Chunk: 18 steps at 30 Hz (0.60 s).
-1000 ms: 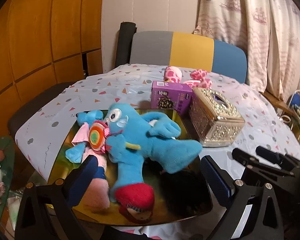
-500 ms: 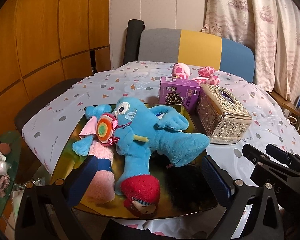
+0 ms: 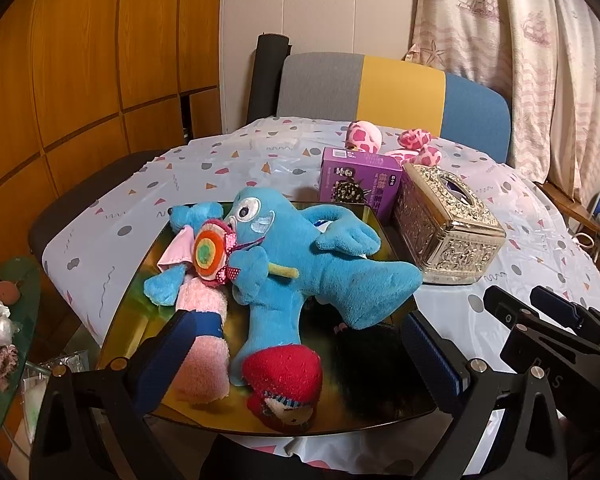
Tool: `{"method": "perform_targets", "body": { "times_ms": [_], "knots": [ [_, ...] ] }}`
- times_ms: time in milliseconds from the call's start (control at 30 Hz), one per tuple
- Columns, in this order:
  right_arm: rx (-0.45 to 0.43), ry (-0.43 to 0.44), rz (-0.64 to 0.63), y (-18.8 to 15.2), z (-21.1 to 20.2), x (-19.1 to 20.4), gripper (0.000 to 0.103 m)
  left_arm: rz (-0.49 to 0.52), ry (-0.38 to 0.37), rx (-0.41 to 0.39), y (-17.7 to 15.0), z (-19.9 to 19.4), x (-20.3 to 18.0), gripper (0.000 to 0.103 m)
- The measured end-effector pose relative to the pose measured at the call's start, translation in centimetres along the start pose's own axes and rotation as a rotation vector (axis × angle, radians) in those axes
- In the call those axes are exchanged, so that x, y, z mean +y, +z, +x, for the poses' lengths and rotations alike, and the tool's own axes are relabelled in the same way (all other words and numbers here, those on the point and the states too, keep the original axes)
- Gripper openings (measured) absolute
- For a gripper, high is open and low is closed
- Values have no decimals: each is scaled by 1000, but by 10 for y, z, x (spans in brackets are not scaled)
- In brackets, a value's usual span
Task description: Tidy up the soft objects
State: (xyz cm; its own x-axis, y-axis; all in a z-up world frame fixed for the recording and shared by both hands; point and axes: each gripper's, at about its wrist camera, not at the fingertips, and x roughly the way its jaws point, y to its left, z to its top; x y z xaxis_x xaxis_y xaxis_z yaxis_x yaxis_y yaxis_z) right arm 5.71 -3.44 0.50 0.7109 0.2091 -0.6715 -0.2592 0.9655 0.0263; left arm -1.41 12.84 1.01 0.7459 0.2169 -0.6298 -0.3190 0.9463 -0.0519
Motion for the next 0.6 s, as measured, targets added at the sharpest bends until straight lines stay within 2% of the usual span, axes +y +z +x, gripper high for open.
{"method": "perform_targets", "body": {
  "times_ms": [600],
  "knots": [
    [1,8,2,1,0,1,64,3,3,8,0,1,0,103]
  ]
}}
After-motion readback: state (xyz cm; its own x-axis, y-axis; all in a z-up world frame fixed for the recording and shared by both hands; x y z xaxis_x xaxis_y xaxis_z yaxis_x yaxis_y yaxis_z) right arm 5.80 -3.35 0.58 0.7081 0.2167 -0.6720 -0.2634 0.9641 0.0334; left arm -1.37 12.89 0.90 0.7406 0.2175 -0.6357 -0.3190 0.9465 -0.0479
